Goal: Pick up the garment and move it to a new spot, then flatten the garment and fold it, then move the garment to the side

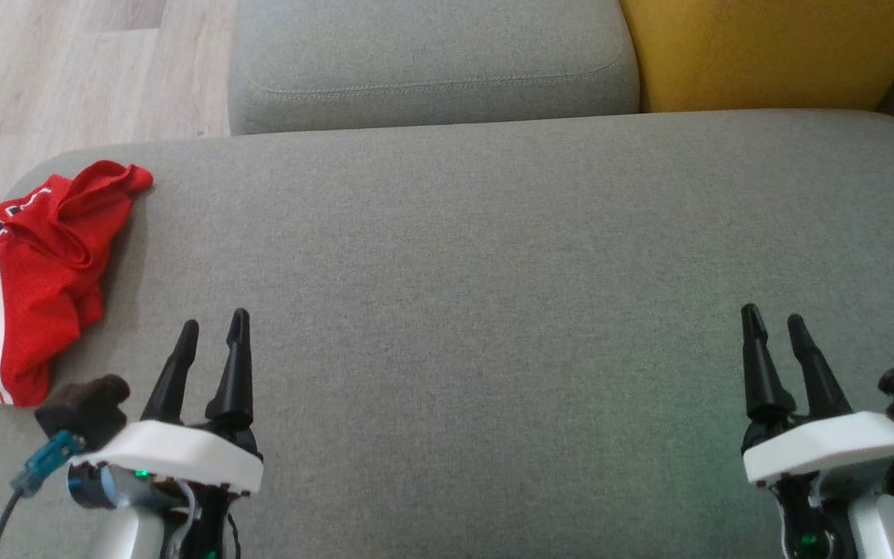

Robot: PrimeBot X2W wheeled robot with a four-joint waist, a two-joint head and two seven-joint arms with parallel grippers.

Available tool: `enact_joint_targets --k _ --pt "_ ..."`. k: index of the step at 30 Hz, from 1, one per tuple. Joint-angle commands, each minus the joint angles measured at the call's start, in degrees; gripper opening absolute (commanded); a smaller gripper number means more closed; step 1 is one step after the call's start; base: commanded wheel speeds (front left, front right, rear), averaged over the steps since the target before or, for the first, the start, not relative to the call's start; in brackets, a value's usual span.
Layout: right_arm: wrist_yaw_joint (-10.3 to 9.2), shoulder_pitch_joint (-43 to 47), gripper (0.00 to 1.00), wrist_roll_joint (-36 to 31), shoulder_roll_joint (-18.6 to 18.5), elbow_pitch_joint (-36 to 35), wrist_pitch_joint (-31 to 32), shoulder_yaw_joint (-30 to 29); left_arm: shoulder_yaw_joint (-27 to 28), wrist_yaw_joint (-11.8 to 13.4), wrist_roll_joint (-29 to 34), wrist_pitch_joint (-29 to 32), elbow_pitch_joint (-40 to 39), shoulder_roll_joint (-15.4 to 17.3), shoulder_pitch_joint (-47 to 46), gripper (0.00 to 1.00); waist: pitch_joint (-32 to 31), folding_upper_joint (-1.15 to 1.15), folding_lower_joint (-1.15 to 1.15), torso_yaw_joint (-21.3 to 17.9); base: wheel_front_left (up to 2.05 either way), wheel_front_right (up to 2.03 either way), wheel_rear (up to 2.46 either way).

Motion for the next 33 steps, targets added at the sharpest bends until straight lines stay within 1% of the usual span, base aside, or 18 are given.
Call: enact_joint_targets --k 1,7,10,11,26,30,33 --pt "-0.03 -1.3 1.0 -2.3 -1.0 -2.2 -0.8 1.2 0.7 0.5 2.1 -0.9 -2.3 1.4 -1.6 1.0 0.0 0.0 0.0 0.0 0.0 0.0 0.0" --pt "-0.04 -1.1 1.0 -6.2 -0.9 -2.0 -1.2 1.5 -0.6 1.6 5.5 -1.7 -2.3 2.0 -1.4 1.0 -0.2 0.0 0.0 0.1 0.0 0.0 0.0" --pt "-0.04 -1.0 1.0 -9.1 -0.9 -1.8 -1.6 1.7 -1.8 2.3 8.2 -2.4 -2.0 2.5 -1.2 1.0 -0.3 0.0 0.0 0.2 0.0 0.0 0.0" --pt "-0.04 -1.0 1.0 -9.1 -0.9 -1.8 -1.6 1.7 -1.8 2.3 8.2 -2.4 -2.0 2.5 -1.2 1.0 -0.3 0.0 0.0 0.2 0.0 0.0 0.0" --pt "-0.04 0.0 1.0 -20.7 0.0 -1.9 -2.5 1.6 -4.7 5.1 17.6 -4.9 -0.8 3.9 -1.0 1.0 -0.5 0.0 0.0 0.4 0.0 0.0 0.0" --pt "-0.05 0.2 1.0 -23.2 0.2 -1.7 -3.0 1.4 -5.2 5.6 19.8 -5.6 -0.4 4.1 -0.9 1.0 -0.5 0.0 0.0 0.5 0.0 0.0 0.0" --pt "-0.05 0.3 1.0 -25.0 0.4 -1.7 -3.2 1.2 -5.2 5.6 20.2 -6.1 0.2 3.7 -0.6 1.0 -0.6 0.0 0.0 0.5 0.0 0.0 0.0"
